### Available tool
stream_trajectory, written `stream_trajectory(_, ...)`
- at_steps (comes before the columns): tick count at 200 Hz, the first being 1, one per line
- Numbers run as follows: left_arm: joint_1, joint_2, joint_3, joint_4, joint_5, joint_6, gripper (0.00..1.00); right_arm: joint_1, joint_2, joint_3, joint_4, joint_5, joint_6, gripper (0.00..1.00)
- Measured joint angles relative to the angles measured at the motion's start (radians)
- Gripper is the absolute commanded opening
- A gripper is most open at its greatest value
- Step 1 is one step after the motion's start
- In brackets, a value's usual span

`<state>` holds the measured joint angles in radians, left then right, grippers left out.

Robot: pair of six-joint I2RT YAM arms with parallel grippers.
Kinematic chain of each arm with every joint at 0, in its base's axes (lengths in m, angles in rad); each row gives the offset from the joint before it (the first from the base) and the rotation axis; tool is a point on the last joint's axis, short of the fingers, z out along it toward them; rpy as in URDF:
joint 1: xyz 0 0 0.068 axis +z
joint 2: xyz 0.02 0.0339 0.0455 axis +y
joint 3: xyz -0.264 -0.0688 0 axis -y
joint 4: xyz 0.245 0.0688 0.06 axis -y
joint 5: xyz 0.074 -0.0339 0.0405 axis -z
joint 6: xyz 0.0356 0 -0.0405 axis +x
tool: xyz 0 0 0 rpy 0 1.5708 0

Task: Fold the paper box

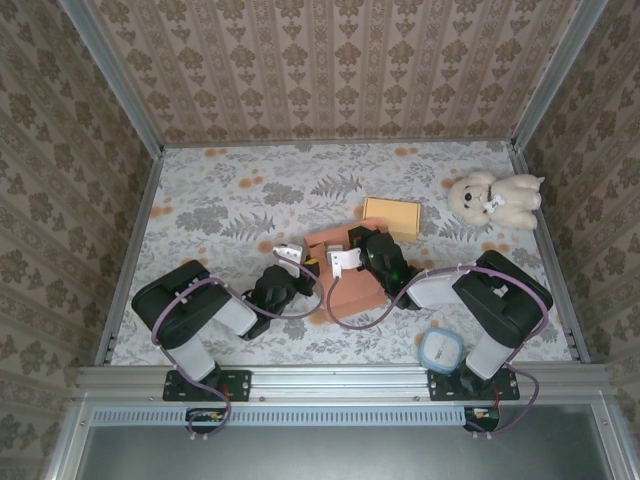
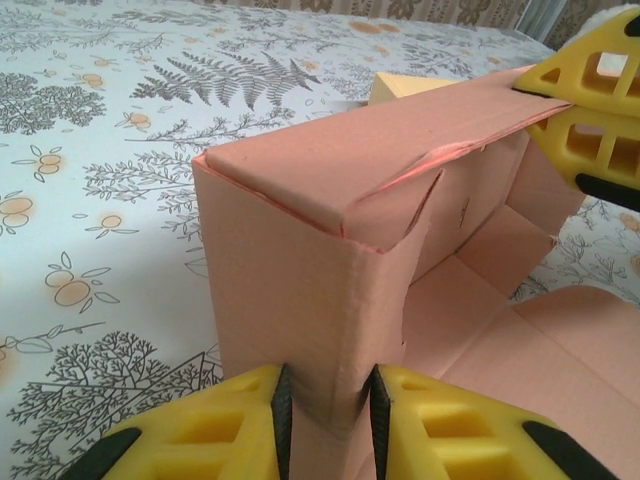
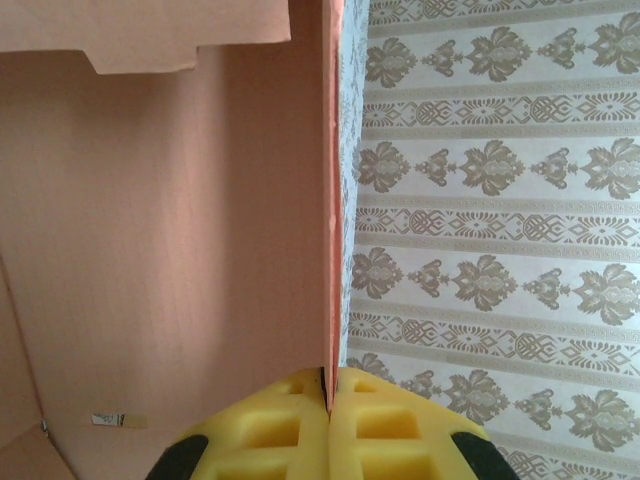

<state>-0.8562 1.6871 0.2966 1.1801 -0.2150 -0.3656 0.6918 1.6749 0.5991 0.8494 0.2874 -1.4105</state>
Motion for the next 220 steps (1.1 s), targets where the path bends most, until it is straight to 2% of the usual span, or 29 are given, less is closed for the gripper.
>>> stream_trajectory(134,-0.002,0.137,0.109,0.043,-0.115,0.031,0.37,-0.013,0.006,0.004,0.000,0.028,0.008,0.00)
stream_trajectory(204,-0.003,0.151,0.133,0.023,-0.189,0.075,0.28,-0.014,0.006,0.004,0.000,0.020,0.023,0.00)
stream_trajectory(220,-0.011,0.151,0.140,0.012,-0.230,0.074,0.21,-0.014,0.006,0.004,0.000,0.021,0.023,0.00)
